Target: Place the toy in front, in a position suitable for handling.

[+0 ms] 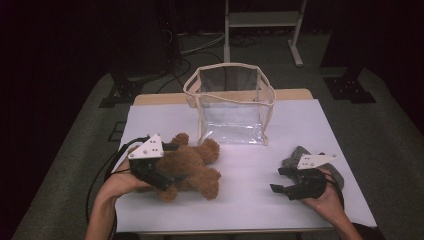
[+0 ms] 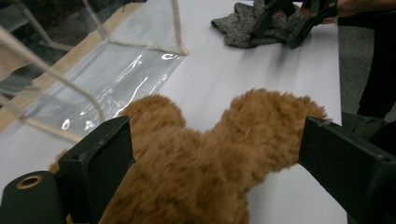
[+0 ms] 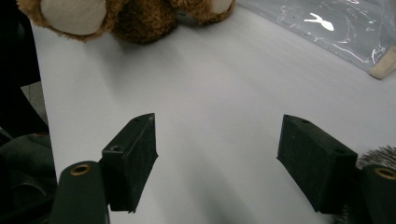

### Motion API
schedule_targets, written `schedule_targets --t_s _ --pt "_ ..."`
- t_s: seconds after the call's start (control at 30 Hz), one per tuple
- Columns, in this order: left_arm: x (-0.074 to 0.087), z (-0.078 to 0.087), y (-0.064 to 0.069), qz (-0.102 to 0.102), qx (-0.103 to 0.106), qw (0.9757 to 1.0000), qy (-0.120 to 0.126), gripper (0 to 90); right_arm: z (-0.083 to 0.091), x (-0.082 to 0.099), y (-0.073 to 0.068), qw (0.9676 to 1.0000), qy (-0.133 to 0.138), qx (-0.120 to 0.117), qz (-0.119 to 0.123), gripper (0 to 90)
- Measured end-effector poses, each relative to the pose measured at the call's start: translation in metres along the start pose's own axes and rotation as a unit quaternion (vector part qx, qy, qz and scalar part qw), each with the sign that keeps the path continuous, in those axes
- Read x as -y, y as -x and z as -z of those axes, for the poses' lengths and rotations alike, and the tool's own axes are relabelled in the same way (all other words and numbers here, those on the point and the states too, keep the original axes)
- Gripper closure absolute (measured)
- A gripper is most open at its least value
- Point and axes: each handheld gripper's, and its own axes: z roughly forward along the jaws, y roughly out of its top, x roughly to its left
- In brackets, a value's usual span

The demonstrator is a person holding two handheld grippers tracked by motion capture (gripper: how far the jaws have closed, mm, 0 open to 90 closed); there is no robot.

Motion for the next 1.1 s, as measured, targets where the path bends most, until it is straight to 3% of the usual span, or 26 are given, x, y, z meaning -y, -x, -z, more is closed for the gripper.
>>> schedule_targets --t_s 0.3,0.47,0.87,0.93,1.1 --pt "0.027 0.028 -0.023 0.025 -0.028 0.9991 -0.021 9.8 -0.002 -0.001 -0.001 1.0000 -0.003 0.000 0.002 26.8" --pt "0.043 0.036 -0.034 0.042 -0.031 0.9983 -0.024 9.8 -0.002 0.000 -0.001 1.0000 -0.004 -0.001 0.000 26.8" --pt "0.075 0.042 -0.060 0.077 -0.043 0.9953 -0.038 10.4 -0.008 -0.001 -0.002 0.9999 -0.013 -0.006 0.002 26.8" --pt "0.080 0.041 -0.065 0.082 -0.041 0.9949 -0.043 15.0 -0.008 -0.001 -0.002 0.9999 -0.013 -0.006 0.002 26.8" --pt "0.090 0.037 -0.071 0.092 -0.037 0.9937 -0.053 15.0 -0.008 -0.001 -0.003 0.9999 -0.014 -0.008 0.004 26.8"
